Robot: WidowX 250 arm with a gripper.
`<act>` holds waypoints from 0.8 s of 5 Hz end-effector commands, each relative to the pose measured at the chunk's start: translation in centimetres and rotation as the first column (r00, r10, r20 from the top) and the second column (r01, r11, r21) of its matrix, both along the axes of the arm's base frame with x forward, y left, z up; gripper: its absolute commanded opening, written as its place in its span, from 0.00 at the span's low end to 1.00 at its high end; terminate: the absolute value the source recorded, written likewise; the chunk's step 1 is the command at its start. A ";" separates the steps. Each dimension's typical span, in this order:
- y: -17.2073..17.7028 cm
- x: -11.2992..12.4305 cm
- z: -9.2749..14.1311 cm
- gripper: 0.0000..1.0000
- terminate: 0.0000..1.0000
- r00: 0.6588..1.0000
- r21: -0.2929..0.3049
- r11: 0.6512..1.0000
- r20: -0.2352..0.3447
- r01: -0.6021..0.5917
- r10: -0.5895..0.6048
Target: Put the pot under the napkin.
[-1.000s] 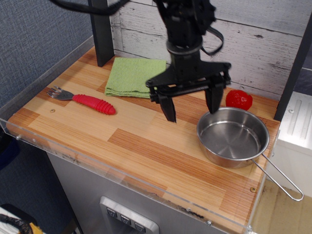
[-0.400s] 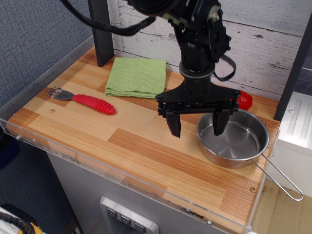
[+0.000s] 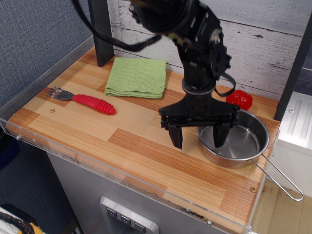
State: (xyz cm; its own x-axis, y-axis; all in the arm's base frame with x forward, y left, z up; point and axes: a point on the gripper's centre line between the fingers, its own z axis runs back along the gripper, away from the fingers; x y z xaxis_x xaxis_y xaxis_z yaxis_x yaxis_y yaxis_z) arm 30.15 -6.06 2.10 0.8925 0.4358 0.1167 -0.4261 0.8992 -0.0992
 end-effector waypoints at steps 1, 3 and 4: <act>0.3 0.4 0.6 0.00 0.00 0.997 -0.001 1.000 0.076 -0.015 0.015; 0.5 -0.2 1.1 0.00 0.00 0.995 0.008 1.000 0.094 -0.030 0.030; 0.5 -0.2 2.0 0.00 0.00 0.993 0.001 0.999 0.112 -0.035 0.035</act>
State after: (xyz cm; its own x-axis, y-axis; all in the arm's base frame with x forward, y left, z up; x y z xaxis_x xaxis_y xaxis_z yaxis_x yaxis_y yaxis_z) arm 30.21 -5.97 2.70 0.8625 0.4739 0.1772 -0.4594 0.8803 -0.1185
